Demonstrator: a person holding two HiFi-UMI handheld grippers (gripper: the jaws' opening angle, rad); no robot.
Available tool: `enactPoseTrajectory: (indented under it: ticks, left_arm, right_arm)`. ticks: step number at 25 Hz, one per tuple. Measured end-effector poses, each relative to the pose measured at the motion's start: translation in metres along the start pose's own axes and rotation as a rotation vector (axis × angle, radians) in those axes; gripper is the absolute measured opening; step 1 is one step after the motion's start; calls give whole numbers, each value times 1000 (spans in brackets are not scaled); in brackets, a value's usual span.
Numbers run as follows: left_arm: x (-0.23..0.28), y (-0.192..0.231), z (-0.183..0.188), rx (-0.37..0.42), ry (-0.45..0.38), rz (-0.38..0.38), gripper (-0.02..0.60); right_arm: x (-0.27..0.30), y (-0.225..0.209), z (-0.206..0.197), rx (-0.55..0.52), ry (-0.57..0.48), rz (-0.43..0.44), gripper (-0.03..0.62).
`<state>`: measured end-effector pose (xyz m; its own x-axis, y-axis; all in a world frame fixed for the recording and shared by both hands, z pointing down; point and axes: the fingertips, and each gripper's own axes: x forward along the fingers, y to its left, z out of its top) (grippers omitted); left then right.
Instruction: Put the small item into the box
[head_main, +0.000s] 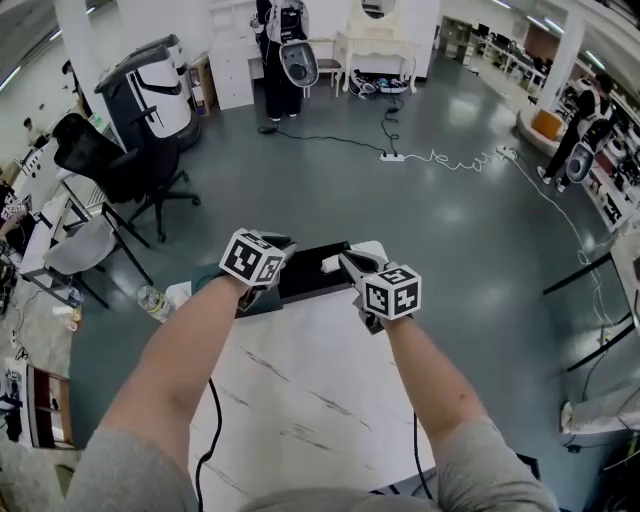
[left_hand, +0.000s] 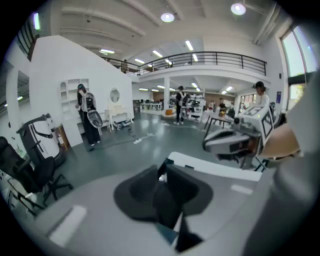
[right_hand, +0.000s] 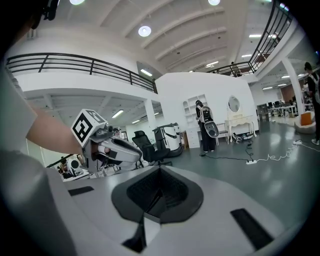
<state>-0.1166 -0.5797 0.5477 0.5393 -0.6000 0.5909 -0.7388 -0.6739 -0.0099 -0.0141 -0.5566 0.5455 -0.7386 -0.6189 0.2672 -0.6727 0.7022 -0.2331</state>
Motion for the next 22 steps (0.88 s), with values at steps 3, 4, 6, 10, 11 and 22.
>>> enactPoseTrajectory:
  ticks: [3, 4, 6, 10, 11, 22]
  left_arm:
    - [-36, 11, 2, -42, -56, 29, 27]
    - [-49, 13, 2, -59, -77, 36, 13]
    - [-73, 18, 0, -95, -114, 43, 7]
    - [-122, 28, -8, -156, -169, 47, 6]
    - [-134, 30, -12, -168, -179, 48, 6]
    - [-246, 52, -69, -243, -291, 82, 5]
  right_arm:
    - [0, 14, 7, 2, 5, -3, 6]
    - [0, 18, 8, -1, 7, -5, 6]
    - [-1, 25, 11, 2, 5, -13, 6]
    - [-3, 38, 21, 22, -3, -44, 6]
    - [-2, 43, 23, 20, -2, -50, 6]
    - [4, 96, 21, -16, 46, -141, 6]
